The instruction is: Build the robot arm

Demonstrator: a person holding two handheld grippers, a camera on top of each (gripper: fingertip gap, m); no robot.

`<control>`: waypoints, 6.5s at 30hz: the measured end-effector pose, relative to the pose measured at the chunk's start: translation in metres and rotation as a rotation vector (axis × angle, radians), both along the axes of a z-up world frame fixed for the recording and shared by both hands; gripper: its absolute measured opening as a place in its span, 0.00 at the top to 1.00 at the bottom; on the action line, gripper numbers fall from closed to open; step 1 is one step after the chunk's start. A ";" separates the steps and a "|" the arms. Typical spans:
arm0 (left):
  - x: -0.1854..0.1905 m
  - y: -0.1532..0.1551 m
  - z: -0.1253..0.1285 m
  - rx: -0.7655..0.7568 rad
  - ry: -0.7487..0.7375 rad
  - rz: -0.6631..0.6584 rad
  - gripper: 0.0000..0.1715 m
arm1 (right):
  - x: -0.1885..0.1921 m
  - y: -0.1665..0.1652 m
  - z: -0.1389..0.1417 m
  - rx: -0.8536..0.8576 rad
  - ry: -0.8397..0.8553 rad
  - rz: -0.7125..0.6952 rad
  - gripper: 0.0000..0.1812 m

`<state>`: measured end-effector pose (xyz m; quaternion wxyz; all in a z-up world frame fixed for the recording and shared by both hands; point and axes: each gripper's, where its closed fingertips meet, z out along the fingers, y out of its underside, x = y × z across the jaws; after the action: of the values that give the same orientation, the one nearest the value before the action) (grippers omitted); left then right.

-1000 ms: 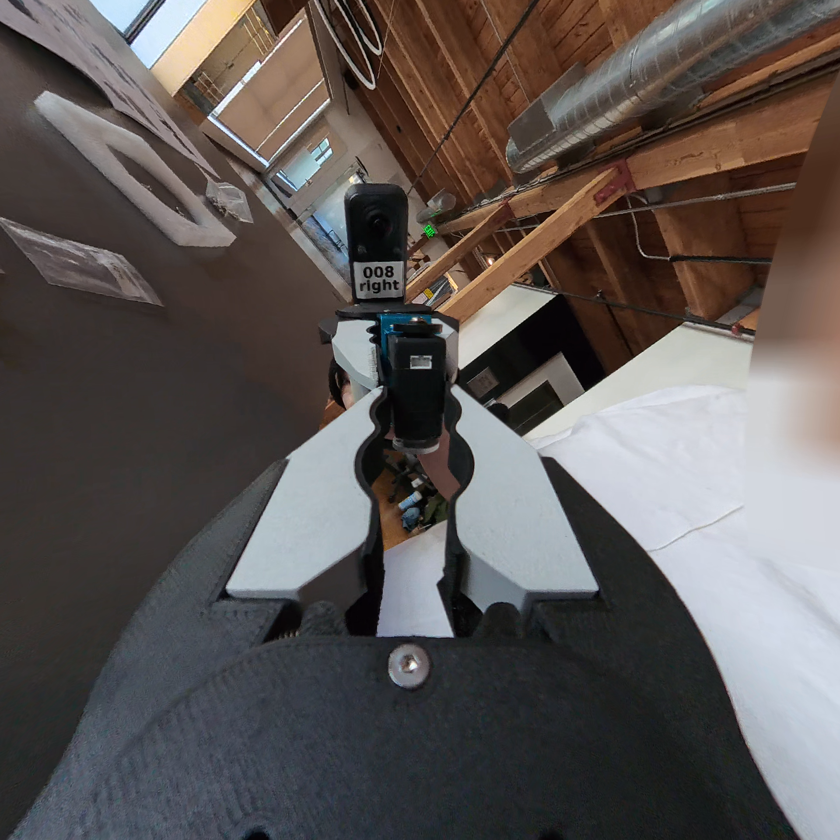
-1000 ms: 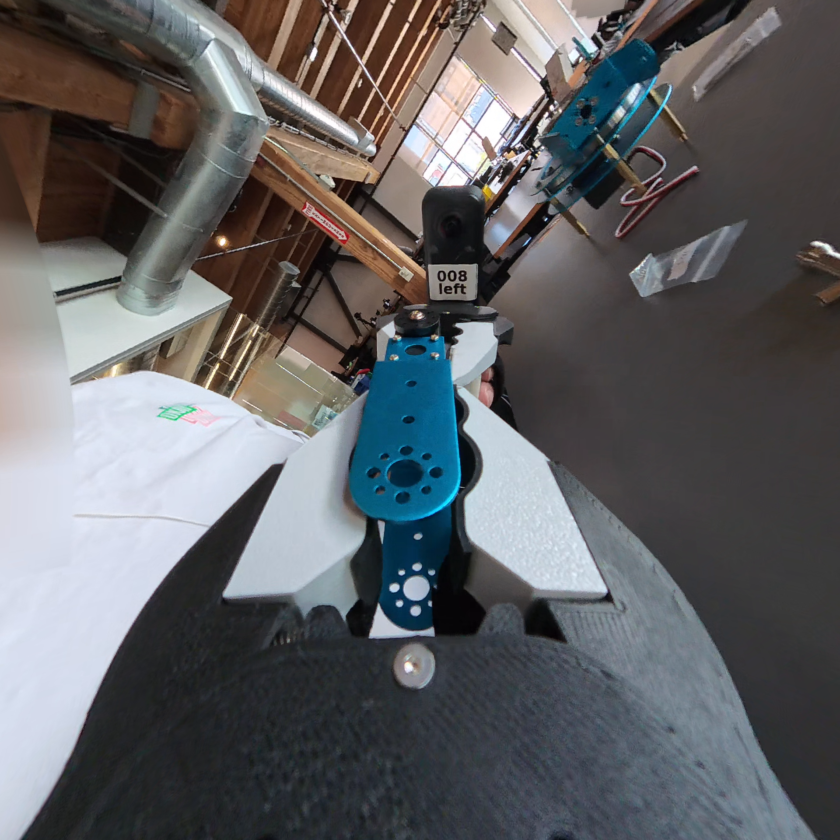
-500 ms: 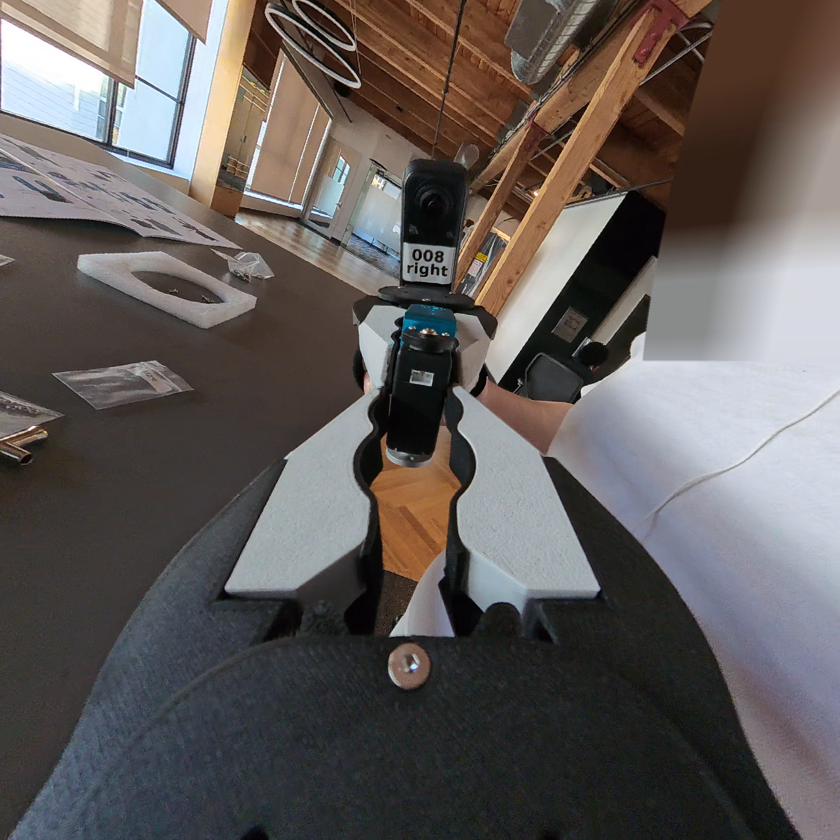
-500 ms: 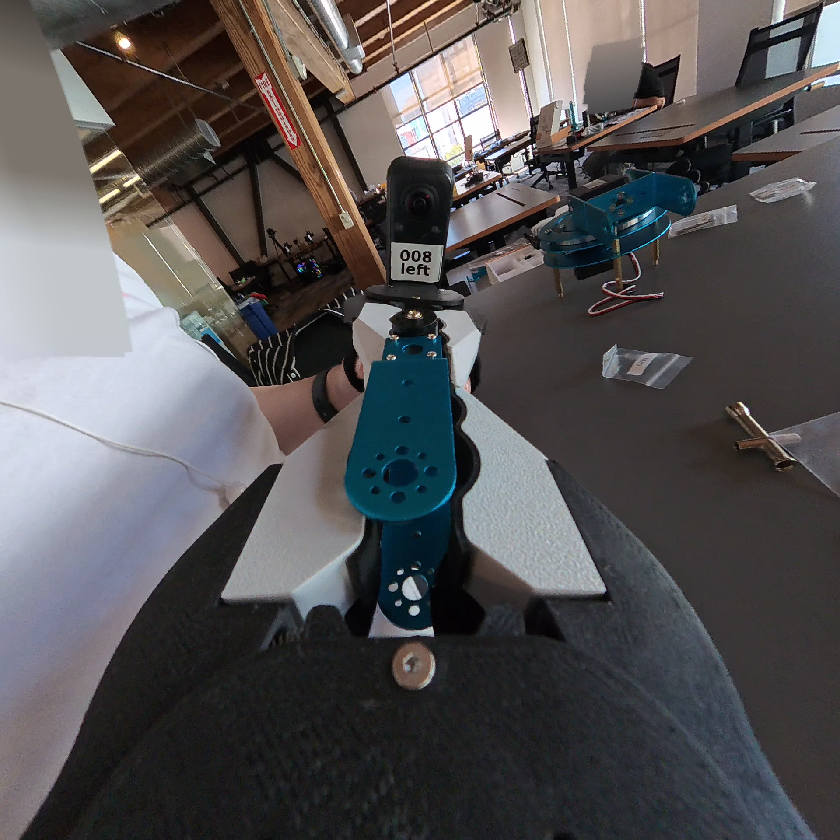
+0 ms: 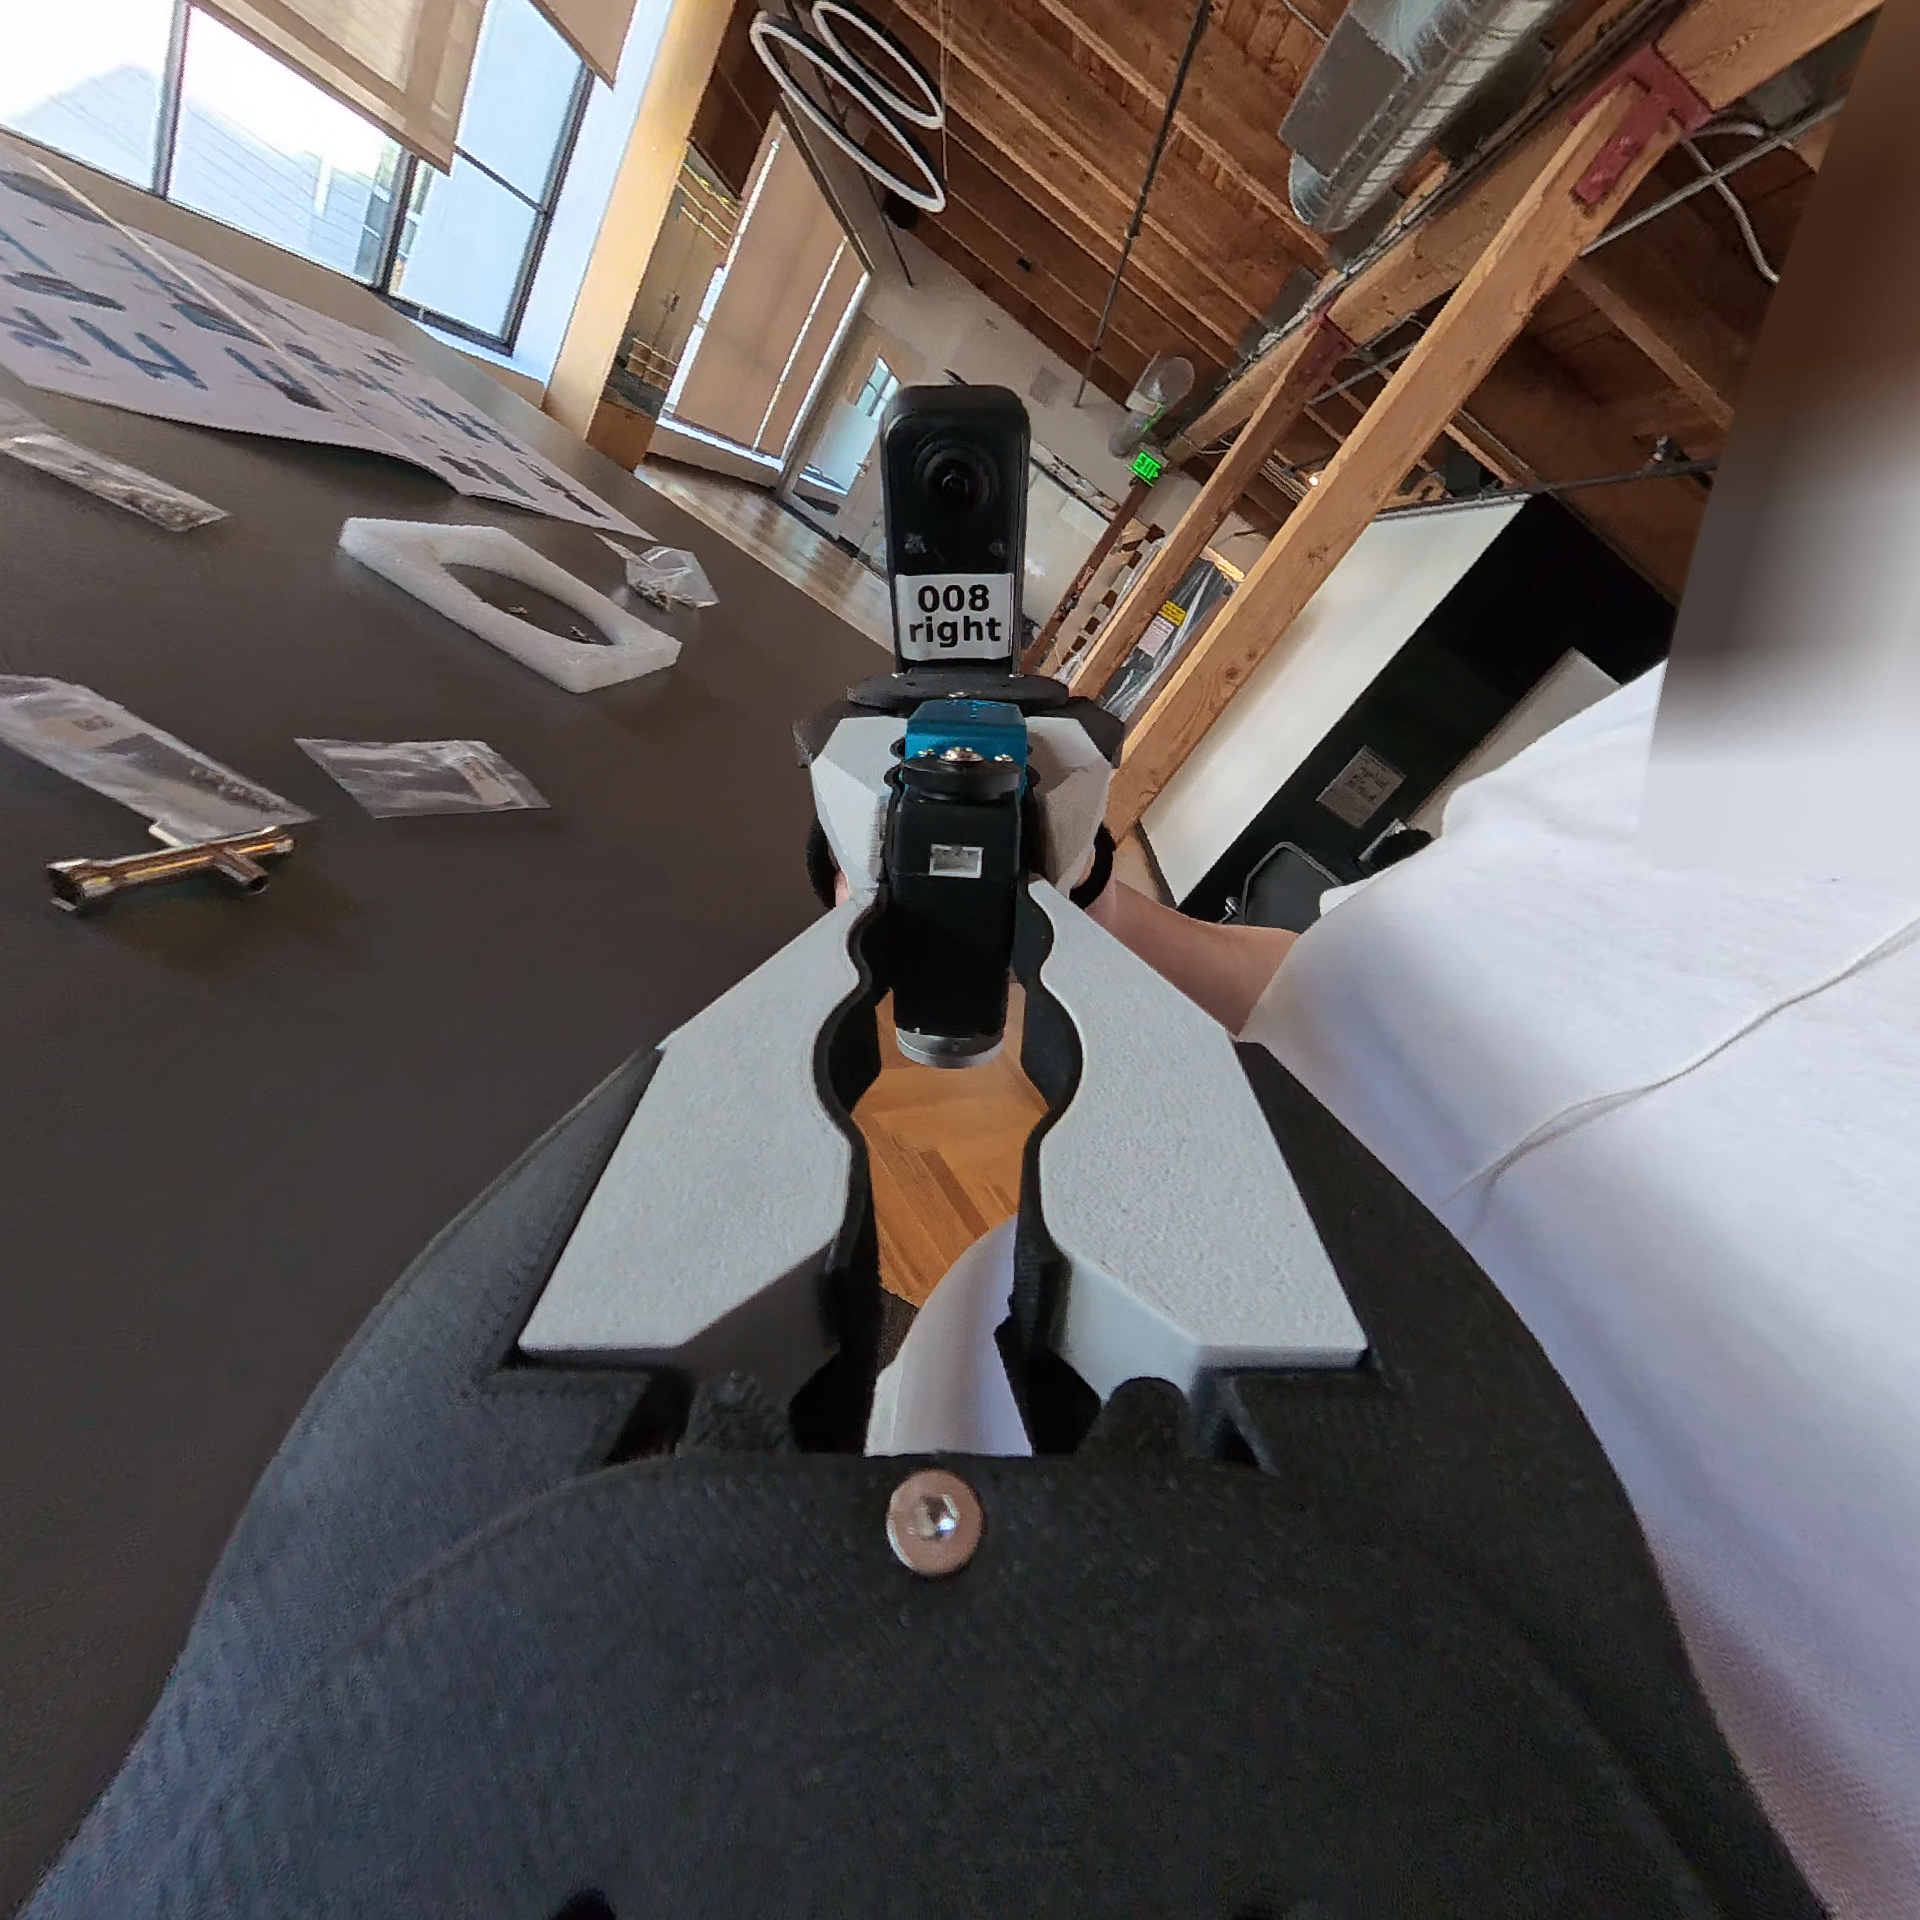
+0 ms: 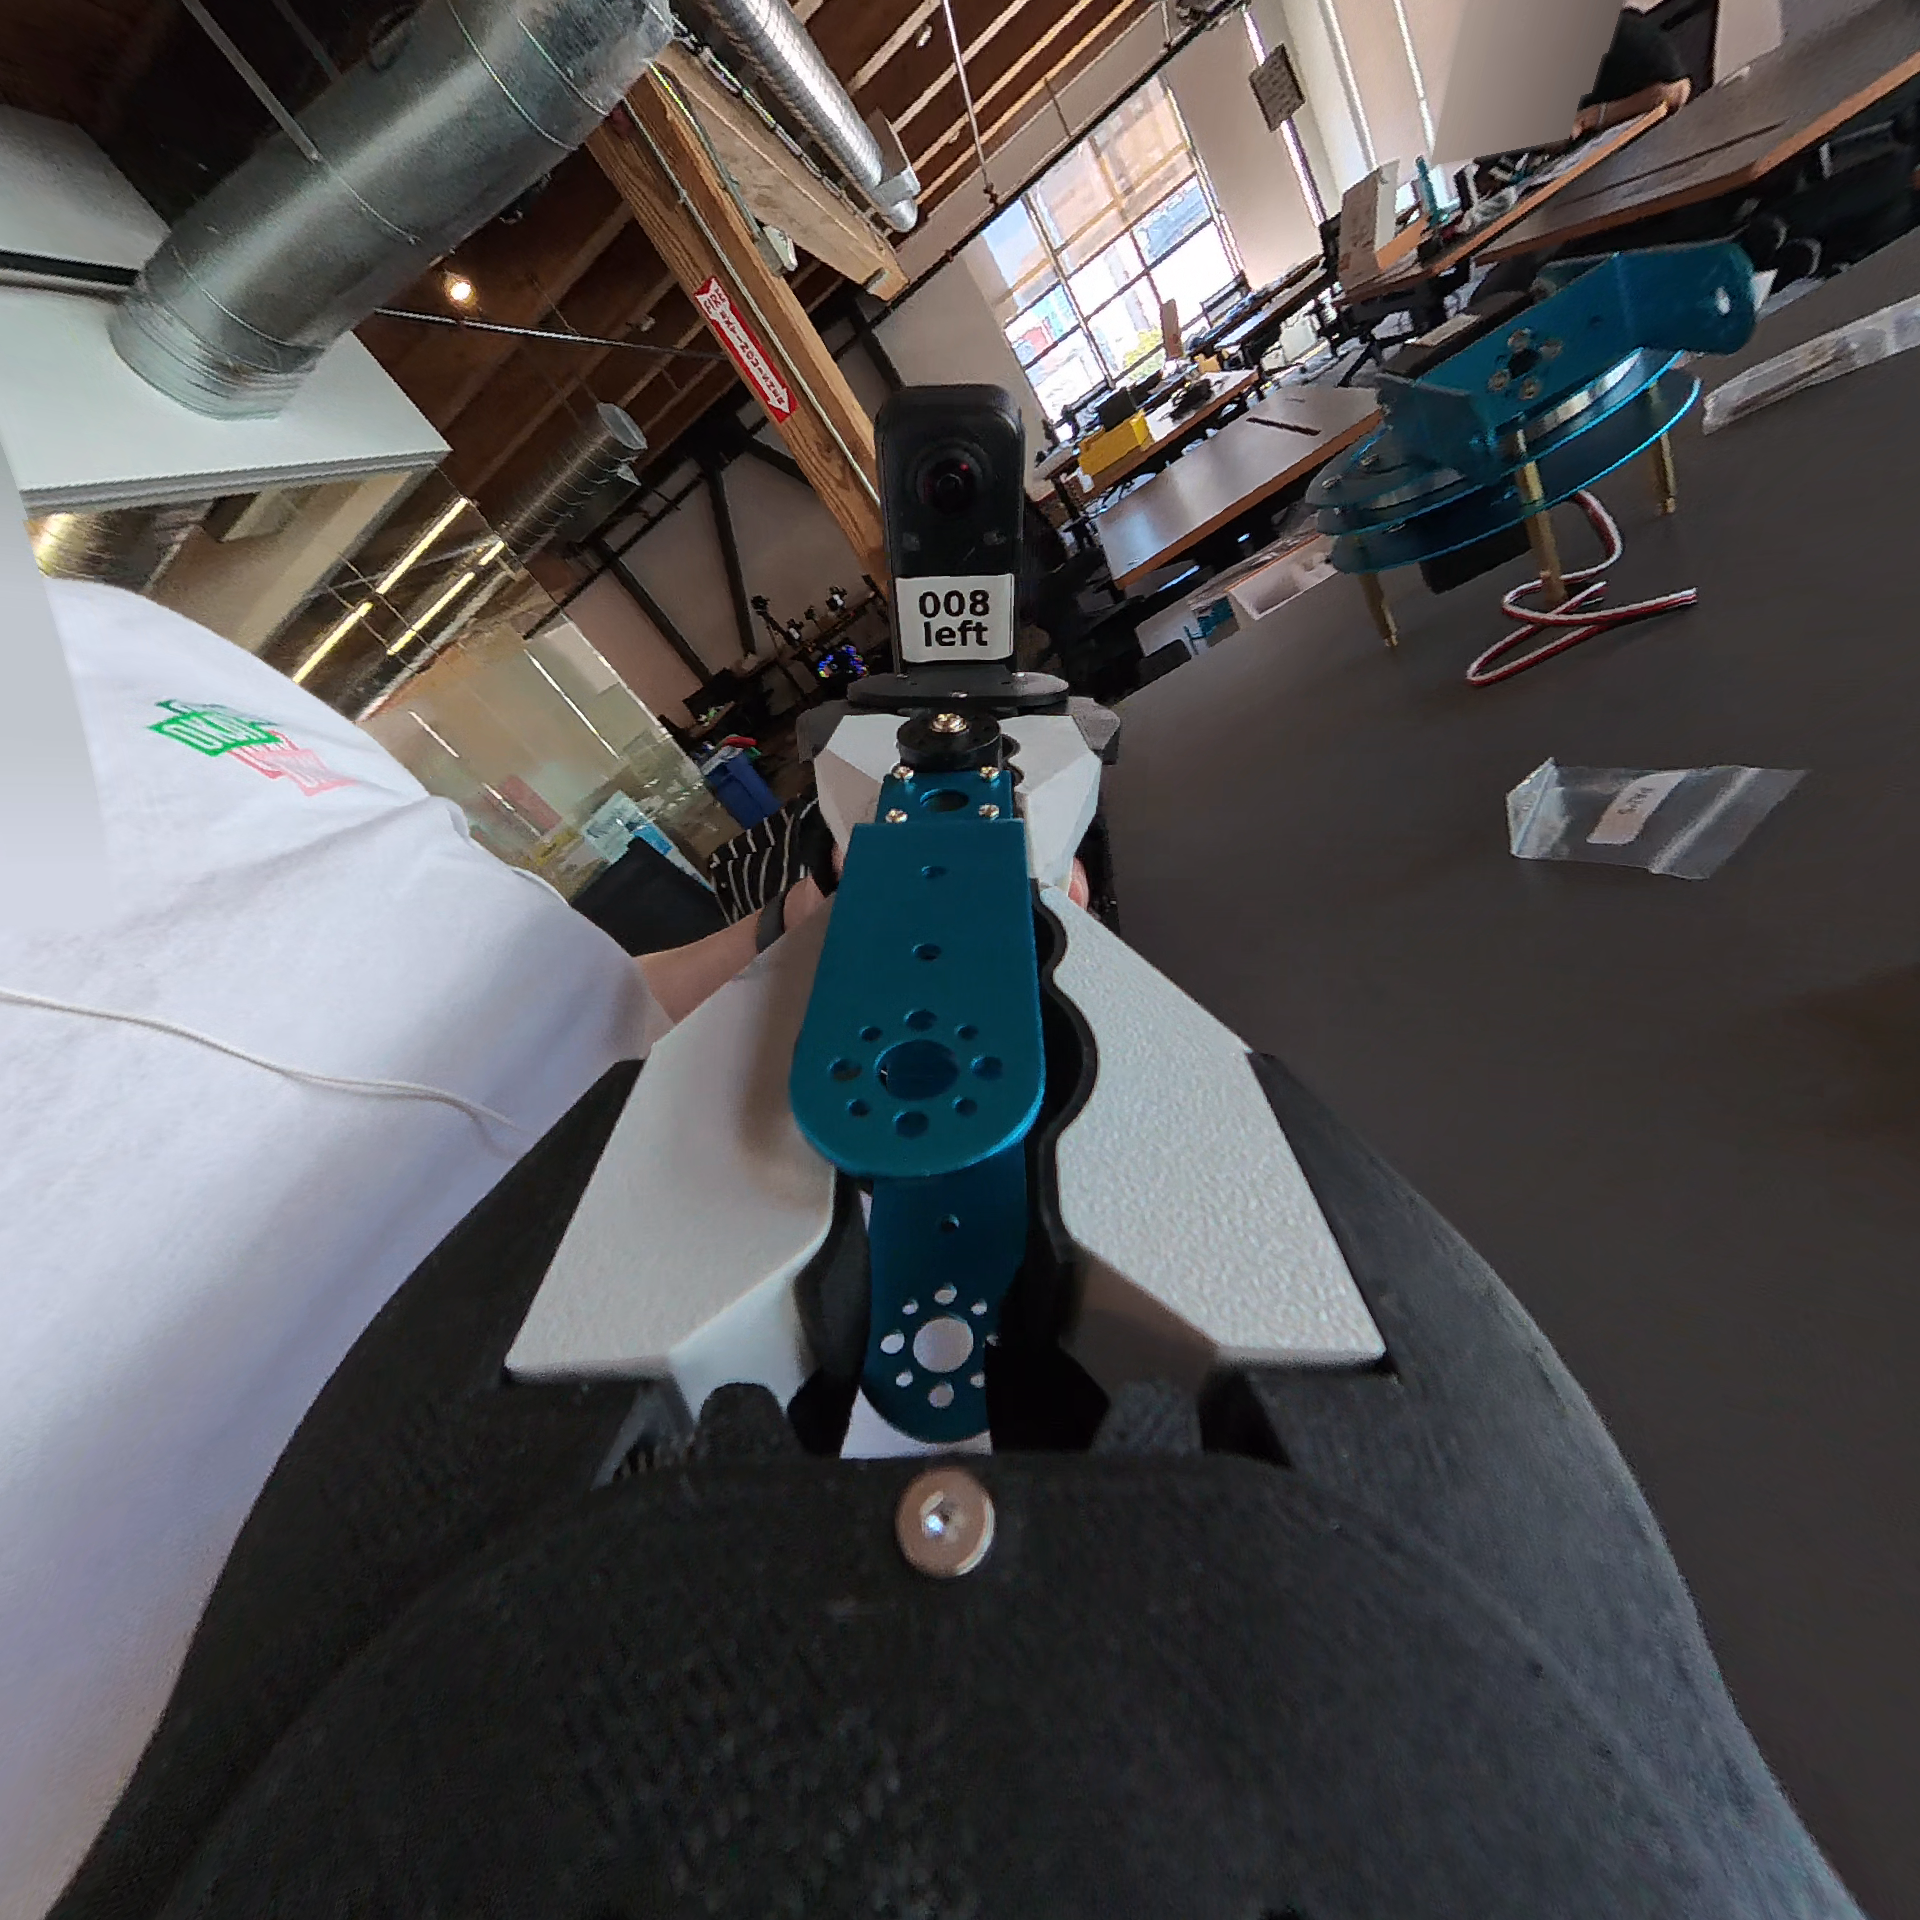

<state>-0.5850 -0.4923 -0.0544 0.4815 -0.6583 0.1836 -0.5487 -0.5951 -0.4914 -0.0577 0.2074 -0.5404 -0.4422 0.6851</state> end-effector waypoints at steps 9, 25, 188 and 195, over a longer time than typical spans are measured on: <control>-0.049 -0.009 -0.002 -0.067 -0.034 0.092 0.88 | -0.050 -0.010 -0.004 -0.154 0.003 0.076 0.85; -0.182 -0.010 -0.013 -0.075 -0.063 0.027 0.82 | -0.139 0.031 -0.010 -0.378 -0.050 -0.139 0.85; 0.220 0.346 0.249 0.436 0.220 0.502 0.85 | 0.449 0.517 0.112 -0.186 -0.152 -0.746 0.84; 0.255 0.398 0.223 0.247 0.345 0.433 0.82 | 0.469 0.541 0.097 -0.285 -0.070 -0.757 0.84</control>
<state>-0.3305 -0.0946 0.1689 0.6256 -0.7020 0.1833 -0.2867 -0.1259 0.0491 0.0398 0.3527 -0.7115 -0.1195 0.5959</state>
